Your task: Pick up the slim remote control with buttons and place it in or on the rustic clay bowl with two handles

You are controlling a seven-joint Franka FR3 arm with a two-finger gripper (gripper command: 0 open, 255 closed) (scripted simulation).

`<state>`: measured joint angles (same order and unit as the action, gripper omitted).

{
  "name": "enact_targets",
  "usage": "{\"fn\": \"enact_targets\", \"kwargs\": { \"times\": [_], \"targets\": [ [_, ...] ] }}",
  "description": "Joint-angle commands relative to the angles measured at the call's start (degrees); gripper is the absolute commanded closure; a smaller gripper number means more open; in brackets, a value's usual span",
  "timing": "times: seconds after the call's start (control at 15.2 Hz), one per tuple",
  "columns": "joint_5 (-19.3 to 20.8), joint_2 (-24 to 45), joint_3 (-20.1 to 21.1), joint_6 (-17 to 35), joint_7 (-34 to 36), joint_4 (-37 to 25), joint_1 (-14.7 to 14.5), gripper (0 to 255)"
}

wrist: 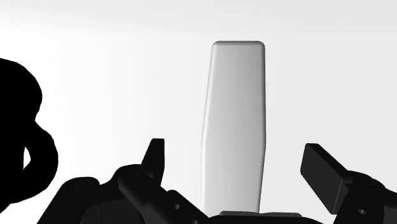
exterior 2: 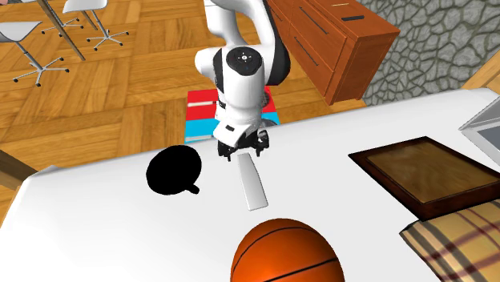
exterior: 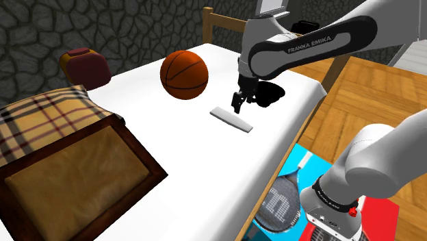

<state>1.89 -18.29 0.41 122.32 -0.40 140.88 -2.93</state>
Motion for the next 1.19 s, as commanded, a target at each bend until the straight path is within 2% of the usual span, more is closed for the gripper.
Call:
{"fn": "enact_targets", "kwargs": {
  "times": [0.0, 0.2, 0.66, 1.12],
  "targets": [
    [-1.0, 4.1, -0.3, 4.1, -1.3, -0.4, -0.5, 0],
    [-2.5, 9.3, -0.4, 8.2, -2.9, -1.8, -1.1, 0],
    [-2.6, 13.0, -0.3, 14.0, -3.0, 0.3, -1.1, 0],
    [-2.6, 13.3, -0.3, 14.5, -3.0, 0.5, -1.1, 0]
  ]
}}
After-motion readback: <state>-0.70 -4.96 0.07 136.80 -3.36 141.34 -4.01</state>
